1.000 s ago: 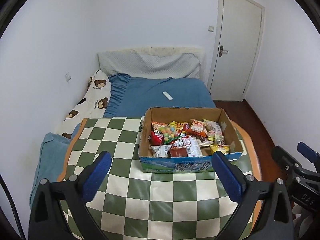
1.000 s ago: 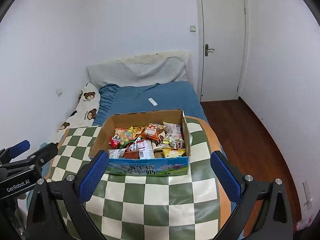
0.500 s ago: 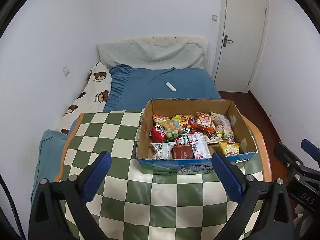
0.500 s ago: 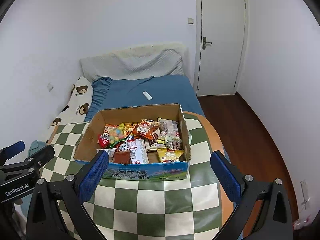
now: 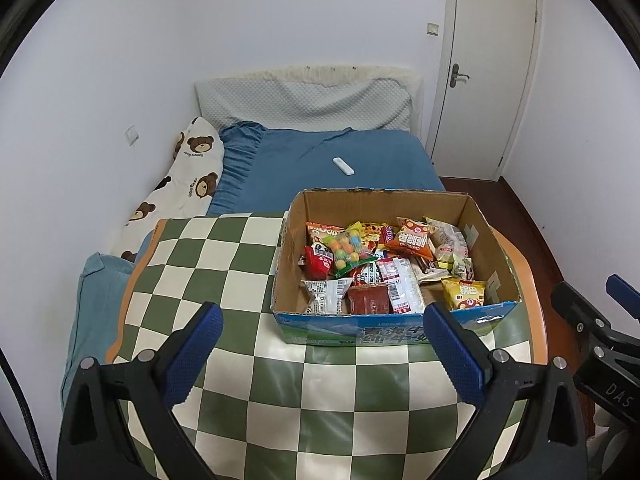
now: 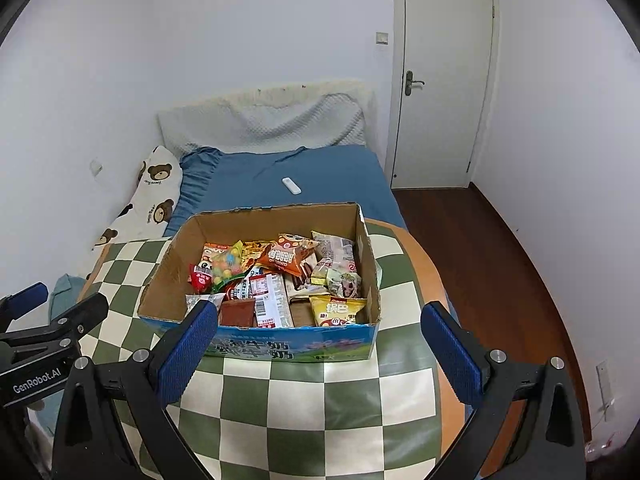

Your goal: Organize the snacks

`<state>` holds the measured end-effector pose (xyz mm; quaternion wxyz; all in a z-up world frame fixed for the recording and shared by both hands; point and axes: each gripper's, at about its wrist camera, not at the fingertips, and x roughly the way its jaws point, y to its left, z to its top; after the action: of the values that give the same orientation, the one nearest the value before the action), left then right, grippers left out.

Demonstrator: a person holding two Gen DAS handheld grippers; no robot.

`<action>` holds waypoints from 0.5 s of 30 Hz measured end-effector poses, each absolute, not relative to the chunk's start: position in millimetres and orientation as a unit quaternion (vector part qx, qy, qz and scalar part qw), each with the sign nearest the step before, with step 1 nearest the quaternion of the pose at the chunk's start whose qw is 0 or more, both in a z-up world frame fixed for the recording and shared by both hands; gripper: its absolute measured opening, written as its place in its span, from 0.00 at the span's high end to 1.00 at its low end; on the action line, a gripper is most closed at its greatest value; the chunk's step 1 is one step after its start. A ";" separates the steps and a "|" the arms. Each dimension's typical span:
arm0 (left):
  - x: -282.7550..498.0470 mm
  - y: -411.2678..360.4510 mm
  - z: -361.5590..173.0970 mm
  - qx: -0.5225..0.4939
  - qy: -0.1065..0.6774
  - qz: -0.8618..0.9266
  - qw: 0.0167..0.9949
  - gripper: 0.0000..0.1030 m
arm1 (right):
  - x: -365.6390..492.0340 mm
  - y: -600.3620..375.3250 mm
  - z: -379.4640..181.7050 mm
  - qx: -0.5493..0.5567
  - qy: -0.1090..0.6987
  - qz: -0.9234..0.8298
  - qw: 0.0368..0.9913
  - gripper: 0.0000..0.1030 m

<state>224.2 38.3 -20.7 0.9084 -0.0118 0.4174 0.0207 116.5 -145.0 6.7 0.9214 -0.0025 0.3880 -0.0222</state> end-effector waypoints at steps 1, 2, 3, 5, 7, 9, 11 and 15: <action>224.6 38.5 -21.0 -0.011 0.418 0.021 0.908 0.00 | 117.1 -145.2 5.3 -0.003 0.388 -0.022 0.921 0.00; 224.3 38.9 -20.1 -0.012 0.418 0.021 0.908 0.00 | 117.4 -145.2 5.0 -0.004 0.388 -0.022 0.921 0.00; 224.2 38.8 -20.4 -0.012 0.418 0.021 0.908 0.00 | 116.6 -145.8 6.3 -0.005 0.387 -0.023 0.922 0.00; 223.9 39.0 -20.0 -0.012 0.418 0.022 0.908 0.00 | 115.9 -146.6 5.2 -0.004 0.387 -0.023 0.922 0.00; 223.8 39.6 -21.5 -0.011 0.419 0.021 0.908 0.00 | 116.4 -146.2 5.5 -0.005 0.388 -0.020 0.921 0.00; 223.4 39.8 -22.8 -0.010 0.420 0.020 0.907 0.00 | 115.3 -146.5 5.7 -0.005 0.388 -0.019 0.921 0.00; 223.6 39.6 -22.9 -0.010 0.420 0.020 0.907 0.00 | 114.7 -147.6 4.4 -0.005 0.387 -0.019 0.922 0.00; 221.9 39.2 -23.4 -0.009 0.420 0.019 0.907 0.00 | 114.7 -147.0 5.5 -0.005 0.387 -0.019 0.922 0.00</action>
<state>221.9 39.2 -23.4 0.9073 -0.0085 0.4200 0.0186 114.7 -147.0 5.5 0.9217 -0.0051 0.3874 -0.0187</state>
